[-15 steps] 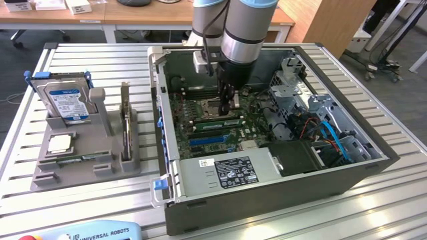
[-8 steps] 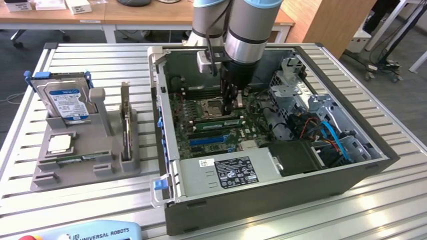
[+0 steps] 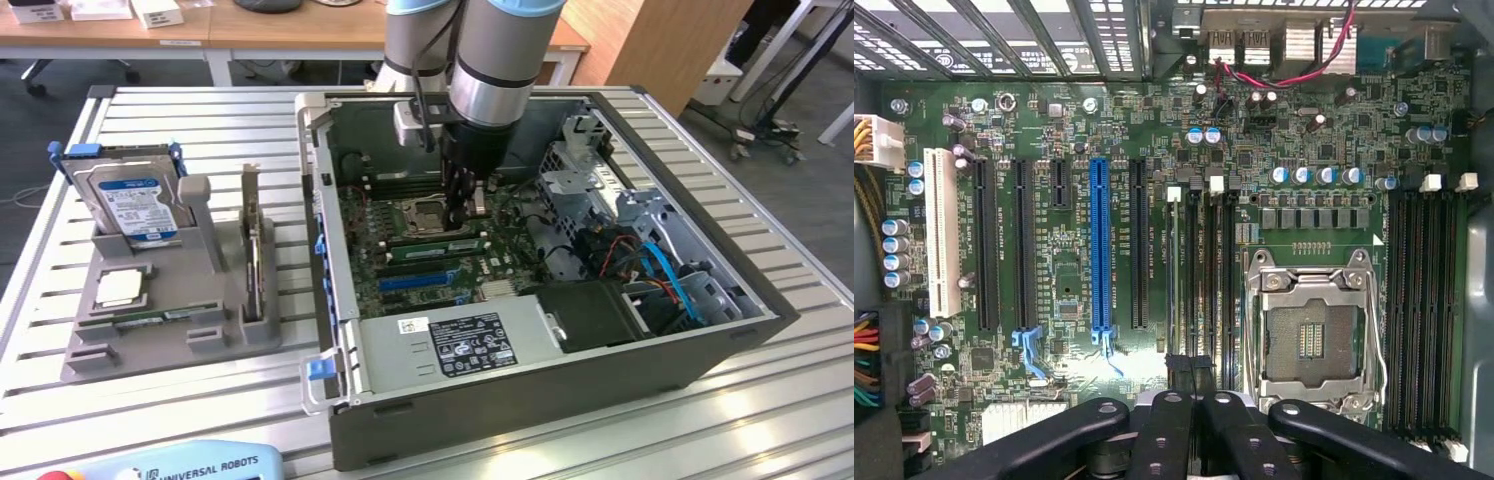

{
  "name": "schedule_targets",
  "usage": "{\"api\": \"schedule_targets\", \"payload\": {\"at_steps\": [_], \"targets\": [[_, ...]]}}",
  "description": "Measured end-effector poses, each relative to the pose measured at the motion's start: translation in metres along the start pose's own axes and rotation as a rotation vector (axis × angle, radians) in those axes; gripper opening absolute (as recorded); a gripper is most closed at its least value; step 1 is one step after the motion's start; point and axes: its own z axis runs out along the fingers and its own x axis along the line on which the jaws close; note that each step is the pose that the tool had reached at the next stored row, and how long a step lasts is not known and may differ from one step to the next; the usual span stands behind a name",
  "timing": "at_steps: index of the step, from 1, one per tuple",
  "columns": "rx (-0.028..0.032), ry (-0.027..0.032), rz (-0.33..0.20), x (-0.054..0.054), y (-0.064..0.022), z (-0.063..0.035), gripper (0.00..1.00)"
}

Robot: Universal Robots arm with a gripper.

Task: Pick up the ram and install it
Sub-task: 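Press down the ram until it locks into place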

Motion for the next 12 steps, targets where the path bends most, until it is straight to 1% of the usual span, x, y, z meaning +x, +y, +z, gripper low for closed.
{"api": "schedule_targets", "payload": {"at_steps": [6,12], "targets": [[0.0005,-0.0002,0.014,0.0,0.0,0.0,0.1],[0.0015,-0.0005,0.05,0.0,0.0,0.0,0.1]]}}
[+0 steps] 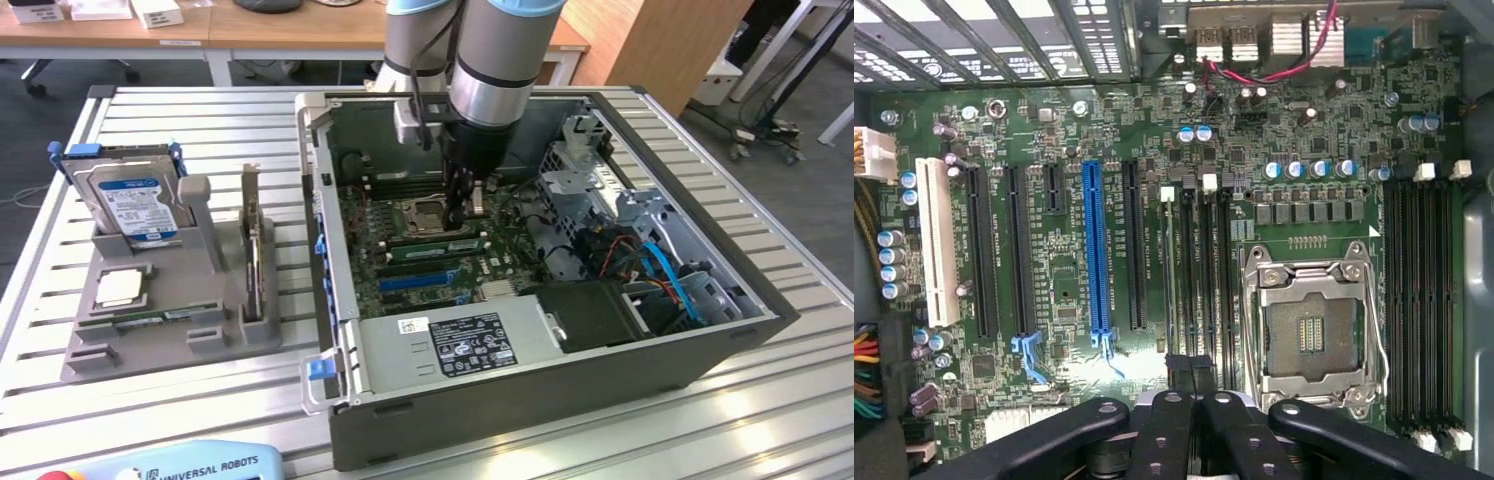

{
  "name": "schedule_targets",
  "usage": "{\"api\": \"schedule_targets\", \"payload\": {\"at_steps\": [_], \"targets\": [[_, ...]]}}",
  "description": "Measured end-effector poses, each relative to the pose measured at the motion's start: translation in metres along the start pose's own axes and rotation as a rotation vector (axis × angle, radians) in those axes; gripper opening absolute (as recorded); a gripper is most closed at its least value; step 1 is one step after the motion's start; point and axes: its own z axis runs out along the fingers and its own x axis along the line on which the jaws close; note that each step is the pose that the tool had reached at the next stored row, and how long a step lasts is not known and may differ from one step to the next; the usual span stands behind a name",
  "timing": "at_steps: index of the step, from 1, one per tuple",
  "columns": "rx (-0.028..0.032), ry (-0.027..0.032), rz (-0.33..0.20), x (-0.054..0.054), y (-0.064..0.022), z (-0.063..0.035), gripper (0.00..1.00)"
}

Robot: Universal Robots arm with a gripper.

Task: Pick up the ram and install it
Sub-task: 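Press down the ram until it locks into place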

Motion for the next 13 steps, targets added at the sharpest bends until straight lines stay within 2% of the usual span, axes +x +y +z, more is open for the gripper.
{"api": "schedule_targets", "payload": {"at_steps": [13], "targets": [[0.0039,-0.0014,0.135,0.0,0.0,0.0001,0.1]]}}
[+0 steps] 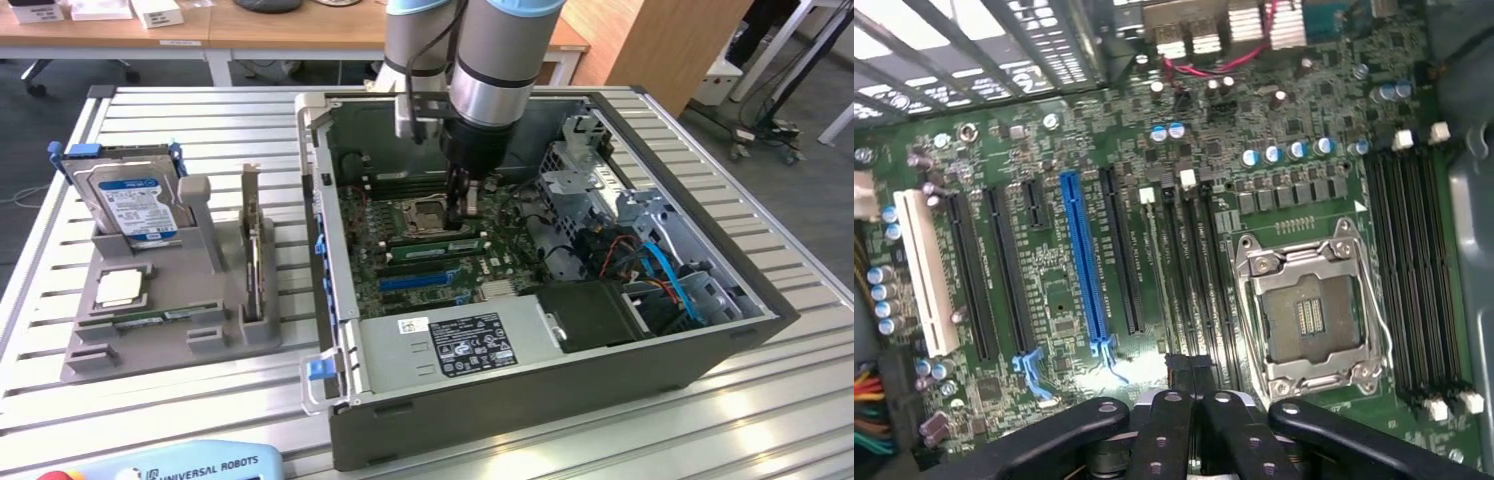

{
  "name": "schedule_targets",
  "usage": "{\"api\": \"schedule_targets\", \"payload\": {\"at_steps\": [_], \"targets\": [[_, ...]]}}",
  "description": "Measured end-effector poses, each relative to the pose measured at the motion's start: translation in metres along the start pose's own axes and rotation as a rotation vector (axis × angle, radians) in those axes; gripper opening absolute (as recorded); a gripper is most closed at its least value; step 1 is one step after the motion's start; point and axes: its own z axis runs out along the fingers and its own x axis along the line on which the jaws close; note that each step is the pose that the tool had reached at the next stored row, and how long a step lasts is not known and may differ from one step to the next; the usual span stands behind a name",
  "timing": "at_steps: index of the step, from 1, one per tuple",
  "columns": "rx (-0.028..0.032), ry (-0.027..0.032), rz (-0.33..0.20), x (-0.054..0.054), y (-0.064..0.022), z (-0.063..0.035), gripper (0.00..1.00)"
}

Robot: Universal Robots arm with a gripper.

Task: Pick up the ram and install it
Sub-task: 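Press down the ram until it locks into place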

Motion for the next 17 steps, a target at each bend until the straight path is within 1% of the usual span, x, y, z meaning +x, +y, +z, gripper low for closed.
{"api": "schedule_targets", "payload": {"at_steps": [7,17], "targets": [[0.0028,-0.001,0.099,0.0,0.0,0.0001,0.1],[0.0073,-0.0027,0.255,0.0,0.0,0.0004,0.1]]}}
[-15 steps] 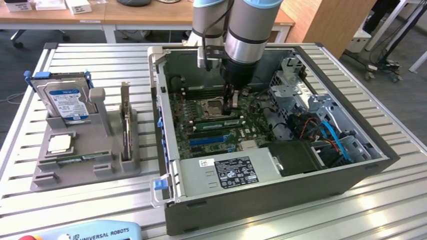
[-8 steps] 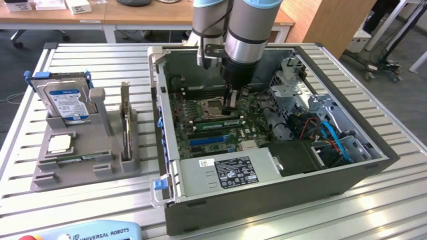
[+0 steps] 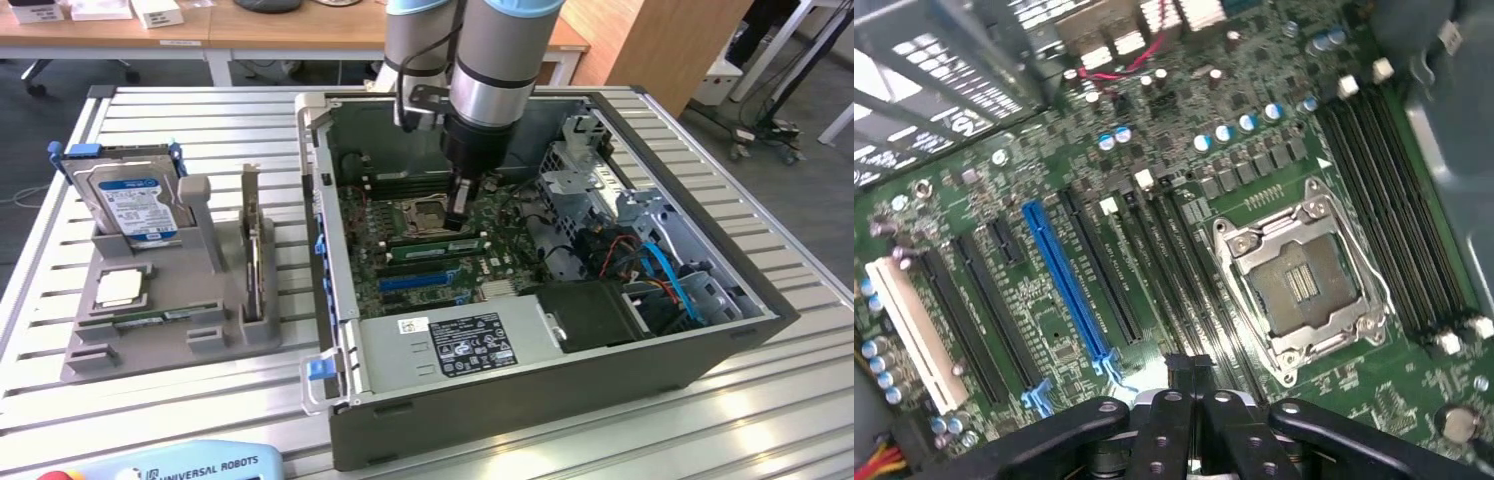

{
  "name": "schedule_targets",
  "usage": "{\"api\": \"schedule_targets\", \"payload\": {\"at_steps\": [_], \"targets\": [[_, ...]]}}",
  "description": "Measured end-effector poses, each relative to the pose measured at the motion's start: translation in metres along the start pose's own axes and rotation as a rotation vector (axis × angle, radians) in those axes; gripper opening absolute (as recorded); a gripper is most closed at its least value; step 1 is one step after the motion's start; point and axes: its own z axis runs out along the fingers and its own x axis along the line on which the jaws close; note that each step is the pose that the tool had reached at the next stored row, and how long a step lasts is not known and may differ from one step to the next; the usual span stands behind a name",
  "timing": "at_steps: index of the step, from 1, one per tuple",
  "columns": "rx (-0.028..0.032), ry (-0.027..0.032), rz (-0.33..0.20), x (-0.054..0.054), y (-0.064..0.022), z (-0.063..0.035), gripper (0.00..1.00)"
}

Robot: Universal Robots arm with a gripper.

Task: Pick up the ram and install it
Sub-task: 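Press down the ram until it locks into place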

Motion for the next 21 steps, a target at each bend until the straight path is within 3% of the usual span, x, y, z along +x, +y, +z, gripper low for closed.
{"api": "schedule_targets", "payload": {"at_steps": [21], "targets": [[0.0106,-0.0039,0.364,0.0,0.0,0.0008,0.1]]}}
